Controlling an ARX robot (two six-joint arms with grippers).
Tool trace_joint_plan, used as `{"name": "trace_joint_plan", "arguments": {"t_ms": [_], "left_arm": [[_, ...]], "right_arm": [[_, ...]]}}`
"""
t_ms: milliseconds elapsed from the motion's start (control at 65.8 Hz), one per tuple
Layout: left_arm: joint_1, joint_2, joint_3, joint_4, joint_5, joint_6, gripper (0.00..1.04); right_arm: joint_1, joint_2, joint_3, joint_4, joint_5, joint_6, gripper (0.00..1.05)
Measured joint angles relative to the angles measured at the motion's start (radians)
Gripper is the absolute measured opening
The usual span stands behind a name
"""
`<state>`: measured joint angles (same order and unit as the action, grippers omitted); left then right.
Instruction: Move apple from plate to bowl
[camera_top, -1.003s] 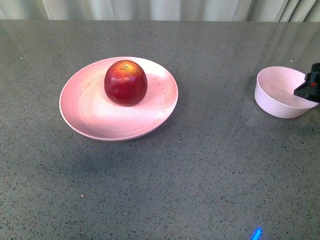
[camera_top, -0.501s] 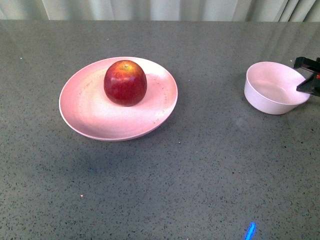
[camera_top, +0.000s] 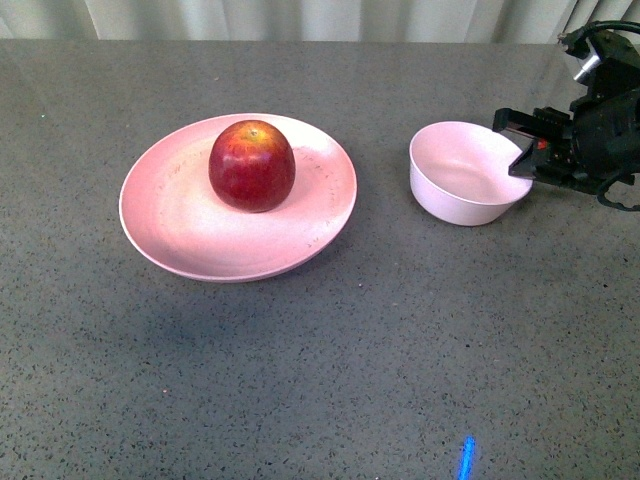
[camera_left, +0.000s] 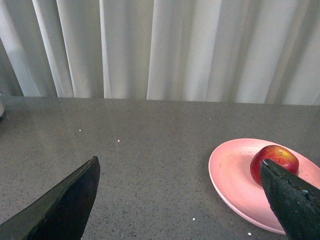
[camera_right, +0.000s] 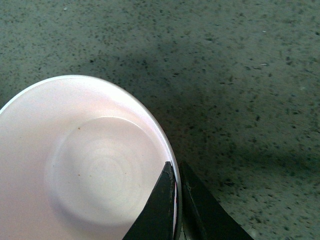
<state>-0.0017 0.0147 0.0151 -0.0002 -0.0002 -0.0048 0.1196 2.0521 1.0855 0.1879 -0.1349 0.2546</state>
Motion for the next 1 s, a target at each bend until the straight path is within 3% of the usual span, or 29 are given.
{"name": "trace_joint_plan", "arguments": {"t_ms": [289, 486, 547, 851, 1003], "left_arm": [[0.000, 0.000, 0.000, 0.000, 0.000, 0.000, 0.96], [0.000, 0.000, 0.000, 0.000, 0.000, 0.000, 0.96], [0.000, 0.000, 0.000, 0.000, 0.000, 0.000, 0.96], [0.000, 0.000, 0.000, 0.000, 0.000, 0.000, 0.96], [0.000, 0.000, 0.000, 0.000, 0.000, 0.000, 0.96]], "right_arm": [[0.036, 0.024, 0.032, -0.026, 0.010, 0.000, 0.02], [0.044, 0.022, 0.025, -0.010, 0.003, 0.005, 0.33], [0.041, -0.002, -0.009, 0.039, 0.001, 0.008, 0.47], [-0.020, -0.261, -0.202, 0.268, 0.063, -0.058, 0.94], [-0.060, -0.419, -0.317, 0.318, 0.073, -0.096, 0.95]]}}
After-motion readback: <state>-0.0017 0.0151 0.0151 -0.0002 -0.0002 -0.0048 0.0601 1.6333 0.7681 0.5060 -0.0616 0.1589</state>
